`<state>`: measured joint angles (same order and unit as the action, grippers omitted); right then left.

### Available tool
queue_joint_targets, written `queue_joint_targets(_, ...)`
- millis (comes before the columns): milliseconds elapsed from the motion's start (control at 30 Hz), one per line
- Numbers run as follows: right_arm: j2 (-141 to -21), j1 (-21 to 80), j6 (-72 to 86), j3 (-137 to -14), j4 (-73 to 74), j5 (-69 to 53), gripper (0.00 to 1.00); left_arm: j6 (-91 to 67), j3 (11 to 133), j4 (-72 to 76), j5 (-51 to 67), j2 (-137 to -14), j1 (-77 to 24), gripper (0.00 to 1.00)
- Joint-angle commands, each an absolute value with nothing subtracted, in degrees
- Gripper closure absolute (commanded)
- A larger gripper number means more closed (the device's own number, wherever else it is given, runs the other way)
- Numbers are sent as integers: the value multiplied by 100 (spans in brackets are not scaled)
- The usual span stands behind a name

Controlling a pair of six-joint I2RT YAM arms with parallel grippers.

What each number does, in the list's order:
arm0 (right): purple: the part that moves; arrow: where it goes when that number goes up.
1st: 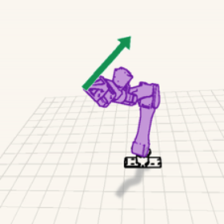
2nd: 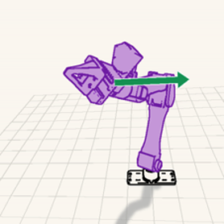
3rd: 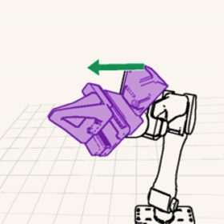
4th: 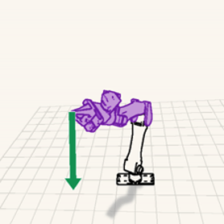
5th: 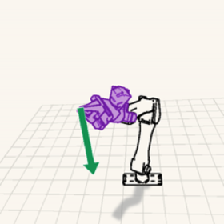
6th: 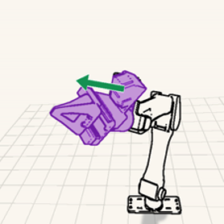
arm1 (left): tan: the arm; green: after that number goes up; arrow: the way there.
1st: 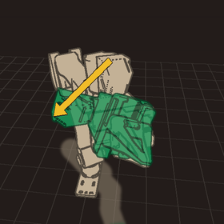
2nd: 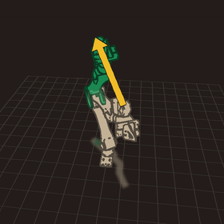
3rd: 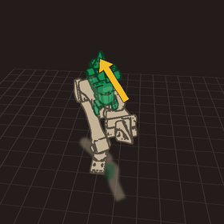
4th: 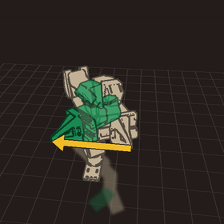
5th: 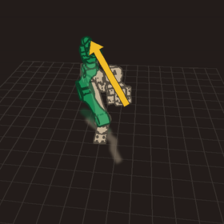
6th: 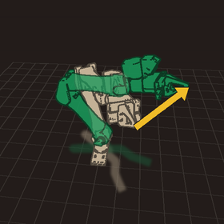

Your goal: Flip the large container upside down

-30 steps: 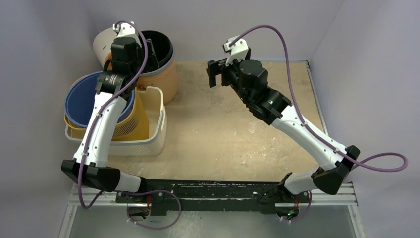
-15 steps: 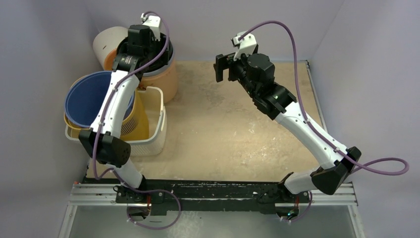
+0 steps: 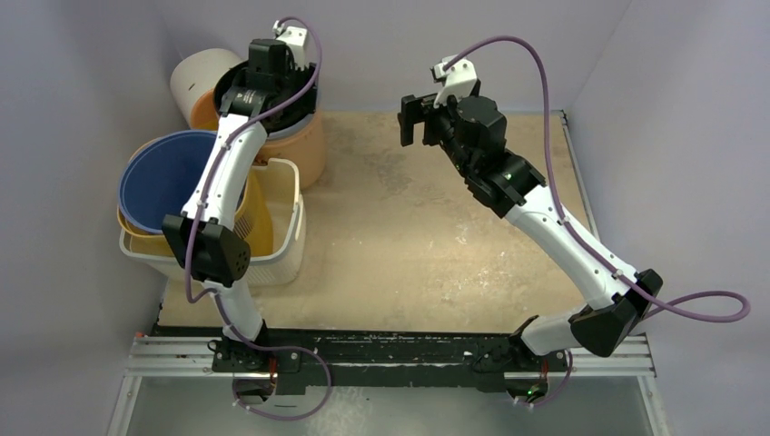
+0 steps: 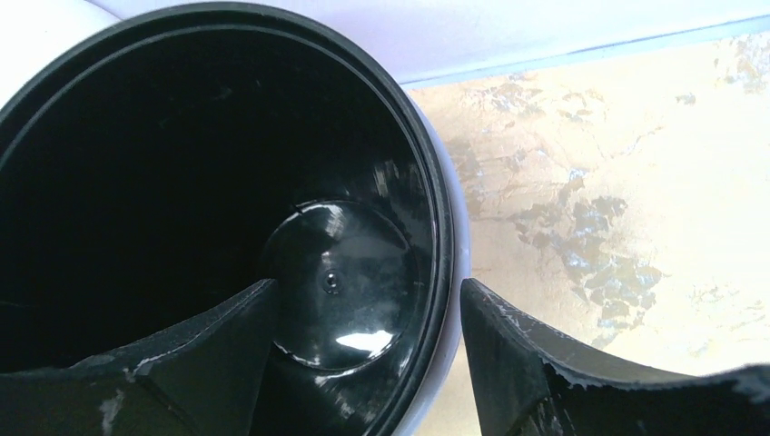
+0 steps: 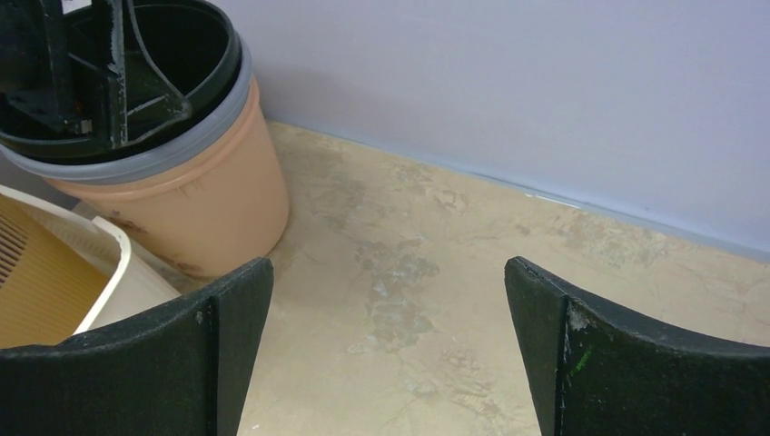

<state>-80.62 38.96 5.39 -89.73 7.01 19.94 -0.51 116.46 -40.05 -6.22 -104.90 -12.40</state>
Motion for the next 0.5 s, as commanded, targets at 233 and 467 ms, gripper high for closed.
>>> queue_joint_targets(233,-8017,3763,492,-9076,537,2256,1,54,12096,-3989,-662,-10849,-1152,34)
queue_joint_targets(467,-8033,3704,534,-9010,508,2242,4,-117,12077,-3885,-667,-10872,-1072,42)
